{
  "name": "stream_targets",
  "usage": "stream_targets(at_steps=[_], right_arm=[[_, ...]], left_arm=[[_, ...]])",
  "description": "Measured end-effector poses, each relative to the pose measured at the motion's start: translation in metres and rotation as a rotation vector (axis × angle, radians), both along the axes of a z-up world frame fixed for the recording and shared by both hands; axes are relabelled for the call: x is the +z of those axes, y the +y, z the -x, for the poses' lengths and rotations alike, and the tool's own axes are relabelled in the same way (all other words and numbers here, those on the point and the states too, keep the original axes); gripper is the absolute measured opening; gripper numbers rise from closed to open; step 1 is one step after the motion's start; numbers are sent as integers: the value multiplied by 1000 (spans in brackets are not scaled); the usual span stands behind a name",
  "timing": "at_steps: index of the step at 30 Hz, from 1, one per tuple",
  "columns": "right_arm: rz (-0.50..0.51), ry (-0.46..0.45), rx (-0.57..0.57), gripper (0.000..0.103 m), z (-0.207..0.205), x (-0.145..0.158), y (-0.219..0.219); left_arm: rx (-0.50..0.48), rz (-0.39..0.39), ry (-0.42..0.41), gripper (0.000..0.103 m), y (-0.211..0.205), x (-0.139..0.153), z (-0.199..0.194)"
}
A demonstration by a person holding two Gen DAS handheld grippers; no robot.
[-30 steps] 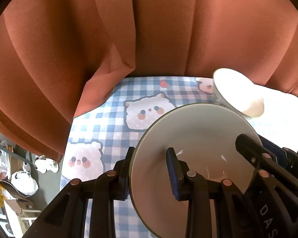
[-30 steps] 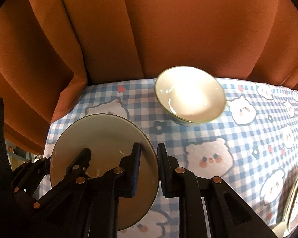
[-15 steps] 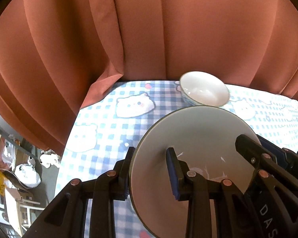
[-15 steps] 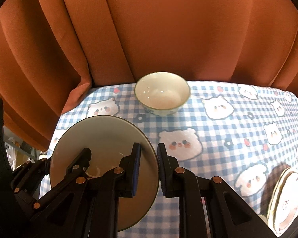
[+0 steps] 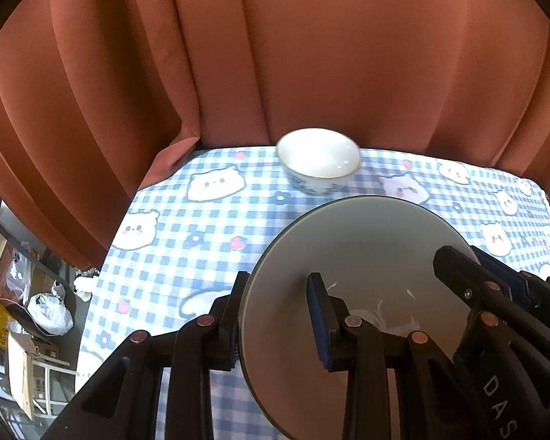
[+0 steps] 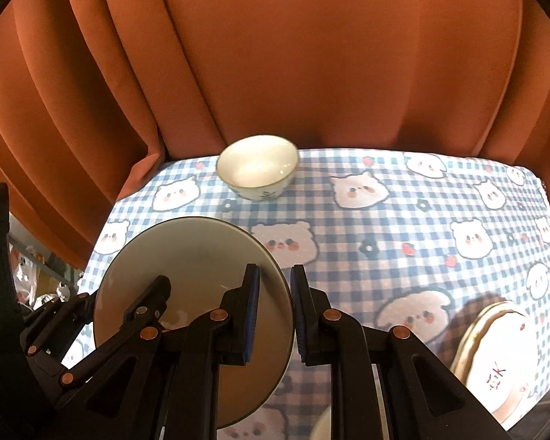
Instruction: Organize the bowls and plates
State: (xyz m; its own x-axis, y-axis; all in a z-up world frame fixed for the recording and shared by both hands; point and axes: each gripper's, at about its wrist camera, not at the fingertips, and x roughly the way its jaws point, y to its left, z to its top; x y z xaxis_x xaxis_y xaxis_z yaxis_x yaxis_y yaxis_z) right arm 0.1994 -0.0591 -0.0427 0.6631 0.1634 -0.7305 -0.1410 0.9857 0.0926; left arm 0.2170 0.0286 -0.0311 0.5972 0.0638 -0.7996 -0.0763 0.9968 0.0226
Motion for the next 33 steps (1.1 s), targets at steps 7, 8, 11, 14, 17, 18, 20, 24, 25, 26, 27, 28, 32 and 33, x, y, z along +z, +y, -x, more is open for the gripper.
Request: stream_targets(at_steps=[7, 8, 11, 14, 17, 18, 20, 24, 25, 26, 27, 28, 32, 33], right_arm=[[-12, -29, -6, 21, 28, 1, -44], [-14, -29, -7, 21, 33, 0, -51], [-17, -27, -11, 21, 45, -5, -70], [-12, -17, -14, 21, 52, -12, -89], [-6, -8, -15, 21, 60, -20, -104], [-4, -6, -14, 21, 63, -21, -110], [3, -2, -11, 21, 68, -24, -117], [9, 12, -4, 21, 75, -33, -130], [10, 18, -3, 21, 77, -36, -133], [10, 25, 0, 21, 78, -39, -136], [11, 29, 1, 21, 79, -41, -138], [13, 36, 3, 21, 81, -43, -141], [5, 53, 3, 21, 84, -51, -147], [5, 61, 5, 21, 84, -53, -148]], left_arm=[[-21, -3, -17, 30, -38, 1, 27], [-24, -1, -16, 30, -43, 0, 30], [-34, 5, -8, 30, -59, -4, 40], [-45, 10, 4, 30, -74, -9, 48], [-54, 13, 13, 30, -89, -13, 57], [-55, 13, 15, 30, -93, -15, 60], [-57, 14, 22, 30, -100, -18, 65], [-56, 15, 39, 30, -112, -26, 74], [-56, 16, 46, 30, -115, -29, 76], [-56, 17, 49, 30, -117, -30, 77], [-57, 17, 54, 30, -119, -32, 78], [-56, 18, 58, 30, -121, -33, 79], [-56, 13, 75, 30, -126, -40, 81], [-55, 12, 81, 30, -127, -42, 82]])
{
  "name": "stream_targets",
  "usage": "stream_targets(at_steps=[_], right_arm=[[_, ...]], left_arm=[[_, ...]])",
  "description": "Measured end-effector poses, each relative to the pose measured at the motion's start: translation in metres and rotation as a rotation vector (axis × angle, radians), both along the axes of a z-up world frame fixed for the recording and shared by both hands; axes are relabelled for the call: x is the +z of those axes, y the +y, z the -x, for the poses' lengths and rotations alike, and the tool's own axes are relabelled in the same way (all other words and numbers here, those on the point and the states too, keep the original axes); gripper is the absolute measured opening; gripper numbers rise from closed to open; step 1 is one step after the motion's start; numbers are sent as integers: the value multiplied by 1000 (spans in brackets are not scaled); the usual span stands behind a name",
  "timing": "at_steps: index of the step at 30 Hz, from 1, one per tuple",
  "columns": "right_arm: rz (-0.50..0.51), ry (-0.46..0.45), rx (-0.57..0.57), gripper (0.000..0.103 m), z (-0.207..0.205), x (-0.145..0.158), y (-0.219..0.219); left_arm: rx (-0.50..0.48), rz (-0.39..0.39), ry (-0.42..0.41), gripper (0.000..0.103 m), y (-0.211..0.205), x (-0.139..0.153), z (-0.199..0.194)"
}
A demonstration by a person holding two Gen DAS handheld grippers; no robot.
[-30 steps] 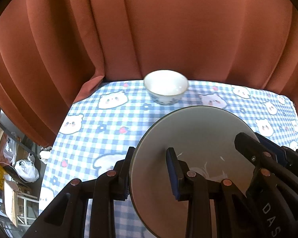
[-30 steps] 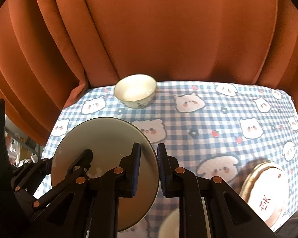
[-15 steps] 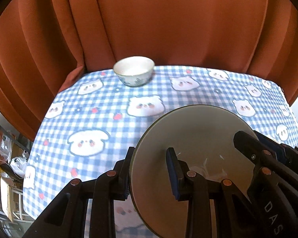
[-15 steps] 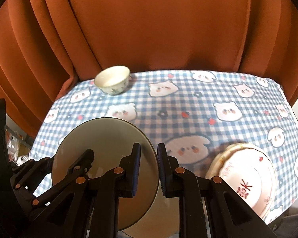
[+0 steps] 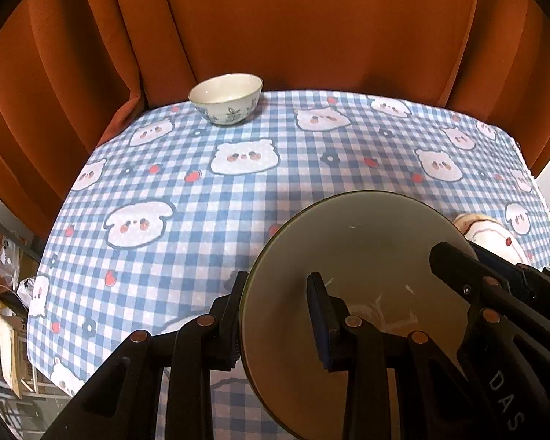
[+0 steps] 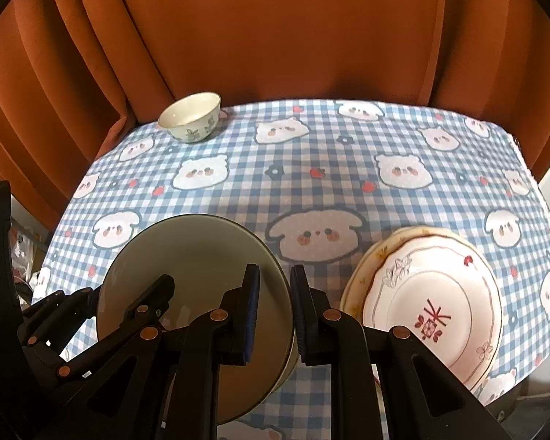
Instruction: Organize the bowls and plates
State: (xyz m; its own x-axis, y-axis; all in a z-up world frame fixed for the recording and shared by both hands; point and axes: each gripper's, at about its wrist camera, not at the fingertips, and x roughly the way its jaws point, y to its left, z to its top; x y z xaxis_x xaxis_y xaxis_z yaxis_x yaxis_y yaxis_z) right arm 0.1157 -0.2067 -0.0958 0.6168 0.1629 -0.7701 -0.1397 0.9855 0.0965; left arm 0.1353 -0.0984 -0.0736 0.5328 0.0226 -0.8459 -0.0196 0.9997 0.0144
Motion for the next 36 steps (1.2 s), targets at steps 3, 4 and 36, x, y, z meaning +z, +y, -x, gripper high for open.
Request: stream_targets(at_steps=[3, 4, 36], right_arm=[[3, 19, 4, 21, -1, -7, -1], [4, 23, 4, 21, -1, -8, -2], [51, 60, 55, 24, -14, -47, -1]], left_arm=[[2, 1, 17, 30, -2, -7, 1], [3, 1, 22, 30, -2, -9, 1], [10, -30, 63, 35, -8, -47, -2]])
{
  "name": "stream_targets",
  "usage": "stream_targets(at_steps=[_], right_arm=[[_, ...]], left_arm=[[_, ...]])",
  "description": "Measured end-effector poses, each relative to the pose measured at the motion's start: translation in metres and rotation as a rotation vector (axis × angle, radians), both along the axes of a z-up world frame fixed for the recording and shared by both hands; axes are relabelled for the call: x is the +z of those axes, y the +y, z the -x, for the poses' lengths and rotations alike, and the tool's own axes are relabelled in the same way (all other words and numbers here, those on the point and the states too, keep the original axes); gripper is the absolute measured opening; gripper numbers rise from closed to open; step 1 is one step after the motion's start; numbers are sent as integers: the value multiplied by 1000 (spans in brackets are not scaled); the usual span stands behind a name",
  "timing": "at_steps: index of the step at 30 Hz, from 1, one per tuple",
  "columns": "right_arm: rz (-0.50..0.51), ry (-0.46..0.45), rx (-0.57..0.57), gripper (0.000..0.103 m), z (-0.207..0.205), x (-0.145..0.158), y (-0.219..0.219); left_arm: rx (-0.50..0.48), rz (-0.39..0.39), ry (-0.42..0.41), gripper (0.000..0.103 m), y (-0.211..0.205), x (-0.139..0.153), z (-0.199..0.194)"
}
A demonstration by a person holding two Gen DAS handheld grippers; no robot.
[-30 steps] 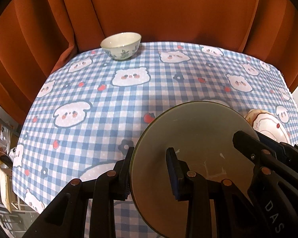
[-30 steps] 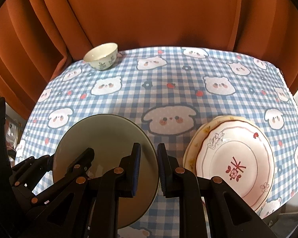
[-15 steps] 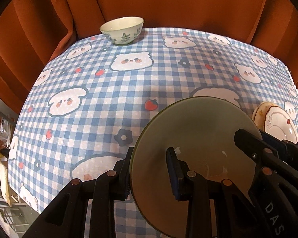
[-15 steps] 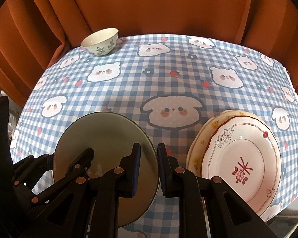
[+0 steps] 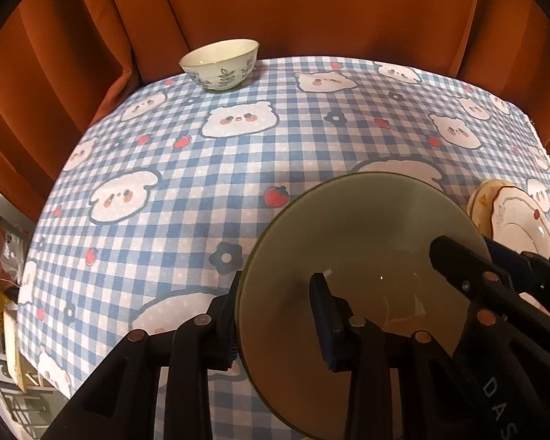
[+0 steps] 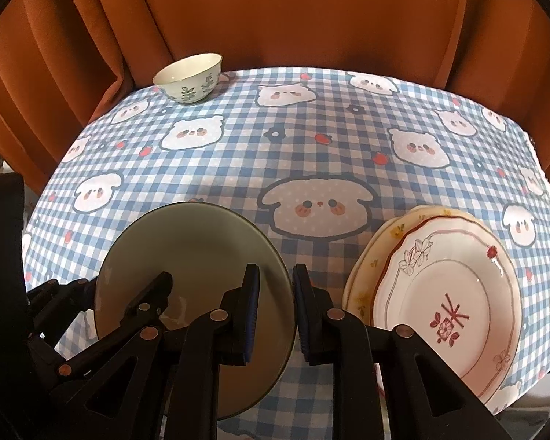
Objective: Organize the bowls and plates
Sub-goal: 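Lower the white bowl into the first white bowl and open both tools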
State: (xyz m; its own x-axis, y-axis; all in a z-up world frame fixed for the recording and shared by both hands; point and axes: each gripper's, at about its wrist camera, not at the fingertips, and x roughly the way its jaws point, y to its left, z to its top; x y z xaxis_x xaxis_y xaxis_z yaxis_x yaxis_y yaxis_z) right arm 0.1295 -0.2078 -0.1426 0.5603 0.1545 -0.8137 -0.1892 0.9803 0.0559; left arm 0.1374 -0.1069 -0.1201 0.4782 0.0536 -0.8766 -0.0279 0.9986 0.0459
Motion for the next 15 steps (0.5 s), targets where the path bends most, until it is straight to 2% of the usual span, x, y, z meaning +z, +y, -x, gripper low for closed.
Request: stream_targets(at_steps=[3, 4, 7, 10, 11, 15], right_arm=[[-12, 37, -17, 24, 0, -5, -2], [-21, 57, -21, 24, 0, -7, -3], [-28, 69, -44, 27, 1, -7, -5], [2, 37, -73, 41, 2, 0, -1], [7, 29, -84, 48, 2, 3, 1], [25, -4, -110, 60, 4, 16, 8]], left_arm=[[-11, 33, 35, 44, 3, -4, 1], [-17, 33, 33, 51, 3, -3, 2], [-43, 38, 0, 62, 6, 4, 2], [-62, 60, -20, 72, 14, 10, 0], [-65, 67, -24, 72, 17, 12, 0], [-103, 98, -58, 77, 29, 25, -3]])
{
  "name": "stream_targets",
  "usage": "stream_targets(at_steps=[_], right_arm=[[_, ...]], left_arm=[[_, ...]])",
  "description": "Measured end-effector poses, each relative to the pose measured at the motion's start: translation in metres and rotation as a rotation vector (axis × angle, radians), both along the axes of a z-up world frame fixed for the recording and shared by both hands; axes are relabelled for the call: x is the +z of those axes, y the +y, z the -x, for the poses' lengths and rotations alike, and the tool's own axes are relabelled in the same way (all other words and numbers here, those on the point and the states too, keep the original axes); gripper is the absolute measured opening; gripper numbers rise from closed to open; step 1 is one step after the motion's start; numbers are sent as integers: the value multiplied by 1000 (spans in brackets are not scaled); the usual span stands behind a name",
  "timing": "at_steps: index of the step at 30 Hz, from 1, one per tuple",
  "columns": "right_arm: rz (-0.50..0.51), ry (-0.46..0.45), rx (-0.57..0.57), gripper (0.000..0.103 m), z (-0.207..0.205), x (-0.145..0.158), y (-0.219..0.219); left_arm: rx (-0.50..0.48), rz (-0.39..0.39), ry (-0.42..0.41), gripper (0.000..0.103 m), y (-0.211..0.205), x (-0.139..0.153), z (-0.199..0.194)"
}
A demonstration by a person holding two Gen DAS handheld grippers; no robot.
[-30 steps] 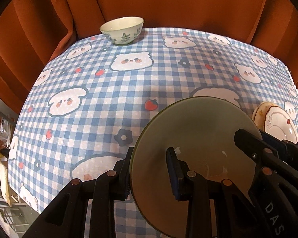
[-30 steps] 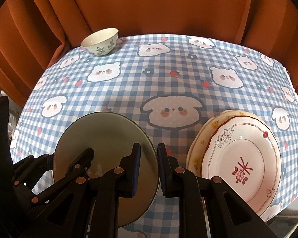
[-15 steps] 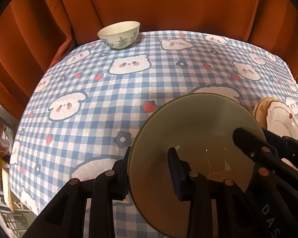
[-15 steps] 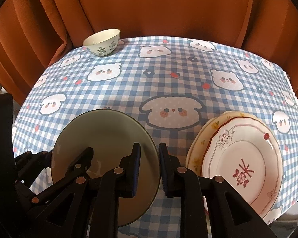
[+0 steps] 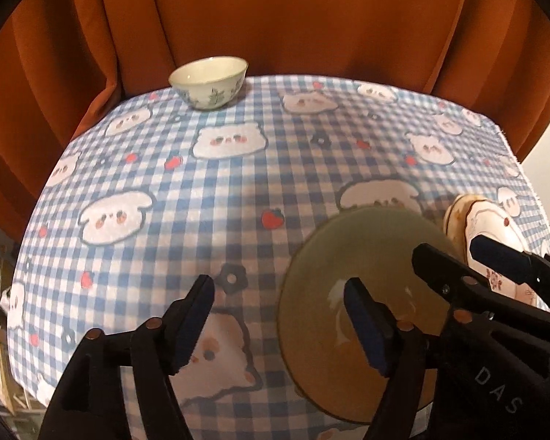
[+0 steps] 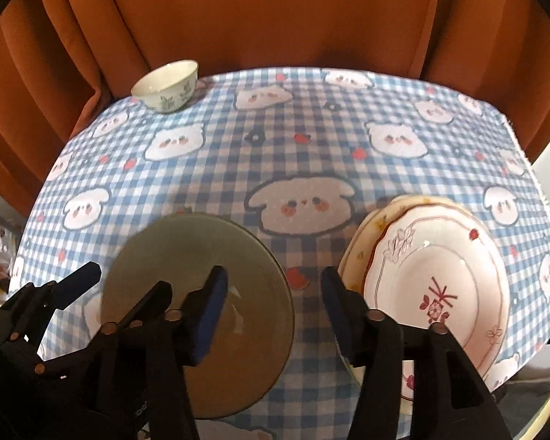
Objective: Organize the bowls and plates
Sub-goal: 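Lower the white bowl into the first white bowl and open both tools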
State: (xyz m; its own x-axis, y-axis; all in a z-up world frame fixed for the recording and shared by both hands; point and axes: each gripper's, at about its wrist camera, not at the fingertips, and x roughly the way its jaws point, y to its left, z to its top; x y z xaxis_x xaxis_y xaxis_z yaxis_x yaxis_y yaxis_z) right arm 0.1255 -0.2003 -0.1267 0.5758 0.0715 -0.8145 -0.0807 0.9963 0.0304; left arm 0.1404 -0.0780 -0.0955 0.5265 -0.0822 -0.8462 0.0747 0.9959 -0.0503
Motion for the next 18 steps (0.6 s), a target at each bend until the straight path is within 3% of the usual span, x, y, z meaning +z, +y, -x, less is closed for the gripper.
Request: stream_targets(at_steps=[8, 18], right_arm=[[3, -24, -27, 63, -9, 27, 33], [-7, -81, -61, 64, -35, 59, 95]], left_arm=[[-26, 45, -16, 79, 40, 24, -15], [-49, 15, -78, 80, 94, 52, -52]])
